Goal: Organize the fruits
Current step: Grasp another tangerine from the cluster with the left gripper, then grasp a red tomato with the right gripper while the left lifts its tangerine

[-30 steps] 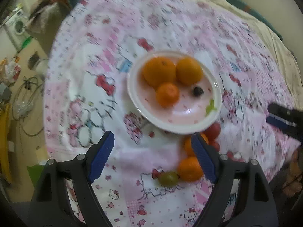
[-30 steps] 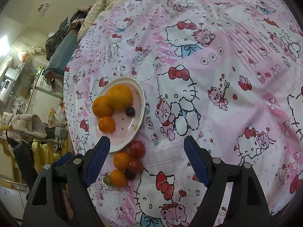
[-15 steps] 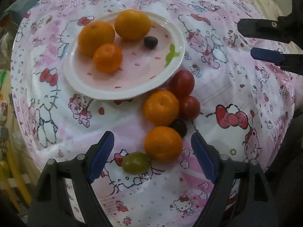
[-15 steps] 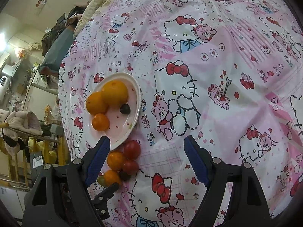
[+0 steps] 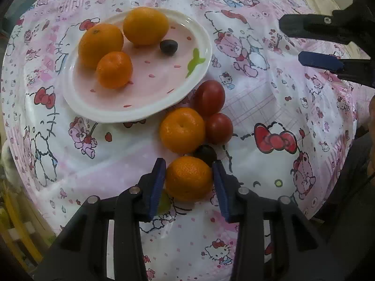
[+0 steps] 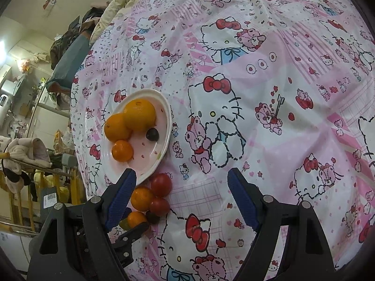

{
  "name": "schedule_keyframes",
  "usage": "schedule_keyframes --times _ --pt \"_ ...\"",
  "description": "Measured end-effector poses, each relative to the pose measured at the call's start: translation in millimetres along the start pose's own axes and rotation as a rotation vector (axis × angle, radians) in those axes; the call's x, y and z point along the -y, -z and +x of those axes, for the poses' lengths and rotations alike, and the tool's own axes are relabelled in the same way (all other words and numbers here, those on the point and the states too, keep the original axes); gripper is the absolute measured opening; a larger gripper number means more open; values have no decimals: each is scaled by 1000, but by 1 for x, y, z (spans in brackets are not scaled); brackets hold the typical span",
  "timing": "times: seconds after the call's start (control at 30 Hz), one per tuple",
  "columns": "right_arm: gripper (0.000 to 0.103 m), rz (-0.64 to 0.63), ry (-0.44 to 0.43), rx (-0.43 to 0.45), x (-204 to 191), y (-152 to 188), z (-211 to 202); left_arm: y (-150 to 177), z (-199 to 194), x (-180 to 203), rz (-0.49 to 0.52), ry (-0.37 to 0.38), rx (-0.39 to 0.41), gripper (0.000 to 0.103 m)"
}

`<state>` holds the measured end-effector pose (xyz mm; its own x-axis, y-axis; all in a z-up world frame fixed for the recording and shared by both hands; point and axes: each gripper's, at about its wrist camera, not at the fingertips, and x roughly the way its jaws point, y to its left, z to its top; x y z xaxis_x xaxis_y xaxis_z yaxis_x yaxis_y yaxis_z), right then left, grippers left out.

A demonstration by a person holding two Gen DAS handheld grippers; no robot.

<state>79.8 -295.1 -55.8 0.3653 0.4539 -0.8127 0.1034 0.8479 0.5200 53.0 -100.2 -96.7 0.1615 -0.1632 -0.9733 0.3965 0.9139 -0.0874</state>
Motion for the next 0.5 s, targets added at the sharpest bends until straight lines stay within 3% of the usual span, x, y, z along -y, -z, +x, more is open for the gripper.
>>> schedule_keyframes --times 0.13,0.33,0.5 --pt "83 1 -2 2 -1 0 -1 3 -19 -1 -31 22 37 36" --pt "83 -10 -12 8 -4 0 -5 6 -72 -13 -109 87 187 36" --pt "83 4 -15 -5 -3 2 -3 6 -92 -45 -233 55 280 36"
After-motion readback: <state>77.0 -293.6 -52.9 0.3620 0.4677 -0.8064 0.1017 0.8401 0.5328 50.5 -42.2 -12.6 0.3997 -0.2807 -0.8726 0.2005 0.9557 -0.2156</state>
